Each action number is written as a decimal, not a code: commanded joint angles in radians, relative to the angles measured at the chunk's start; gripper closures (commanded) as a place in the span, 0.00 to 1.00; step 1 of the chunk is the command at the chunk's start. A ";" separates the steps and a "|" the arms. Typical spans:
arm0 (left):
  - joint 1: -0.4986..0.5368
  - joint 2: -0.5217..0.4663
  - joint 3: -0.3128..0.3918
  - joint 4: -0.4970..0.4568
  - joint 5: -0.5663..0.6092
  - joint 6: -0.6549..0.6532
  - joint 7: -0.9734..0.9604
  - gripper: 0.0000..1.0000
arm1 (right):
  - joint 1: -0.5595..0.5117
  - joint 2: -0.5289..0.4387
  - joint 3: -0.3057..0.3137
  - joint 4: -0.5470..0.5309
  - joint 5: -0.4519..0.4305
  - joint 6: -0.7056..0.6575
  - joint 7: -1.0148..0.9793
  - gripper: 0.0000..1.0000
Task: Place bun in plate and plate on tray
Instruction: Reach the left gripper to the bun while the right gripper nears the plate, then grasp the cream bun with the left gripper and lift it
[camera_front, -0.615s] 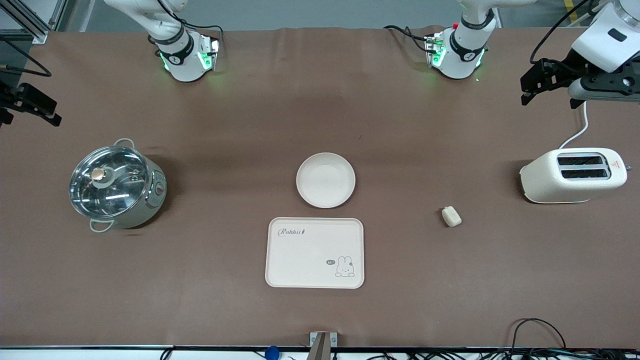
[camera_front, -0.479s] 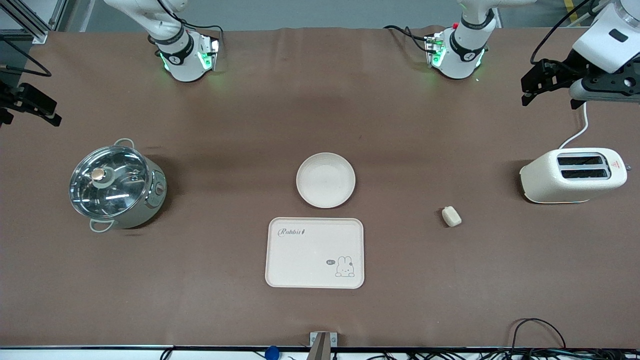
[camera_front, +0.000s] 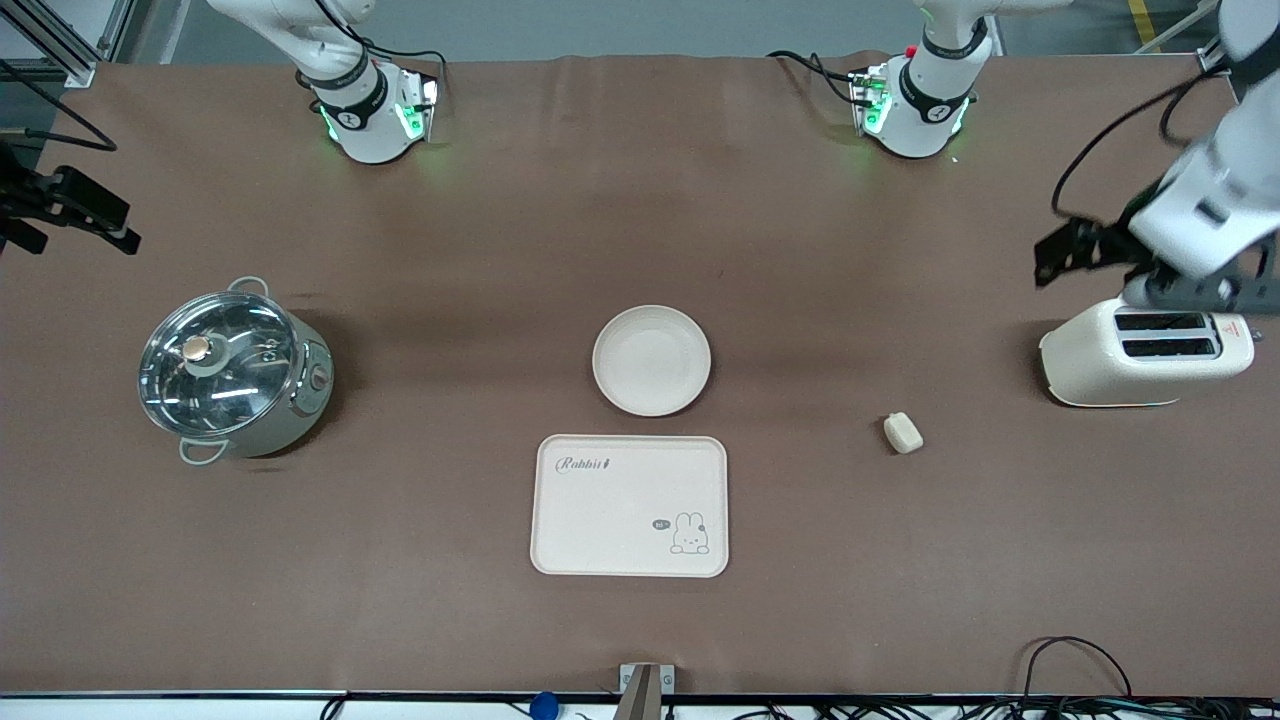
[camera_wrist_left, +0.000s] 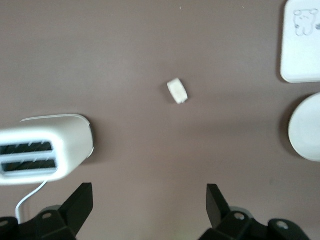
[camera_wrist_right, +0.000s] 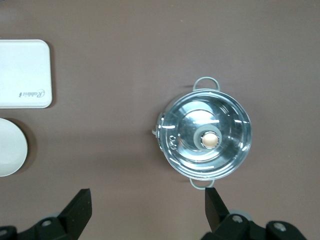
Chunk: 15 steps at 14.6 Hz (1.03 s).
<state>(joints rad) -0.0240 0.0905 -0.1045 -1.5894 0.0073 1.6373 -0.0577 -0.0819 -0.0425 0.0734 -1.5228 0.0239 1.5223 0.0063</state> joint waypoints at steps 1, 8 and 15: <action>-0.005 0.092 -0.001 -0.029 0.002 0.106 -0.107 0.00 | 0.042 0.026 -0.003 -0.011 0.014 0.033 0.035 0.00; -0.013 0.300 -0.007 -0.256 0.000 0.594 -0.272 0.00 | 0.275 0.142 -0.003 -0.196 0.079 0.300 0.317 0.00; -0.017 0.501 -0.012 -0.262 -0.012 0.820 -0.277 0.02 | 0.520 0.412 -0.003 -0.323 0.120 0.783 0.622 0.00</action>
<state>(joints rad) -0.0360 0.5673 -0.1112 -1.8586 0.0072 2.4189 -0.3180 0.3740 0.2848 0.0821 -1.8505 0.1296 2.2084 0.5427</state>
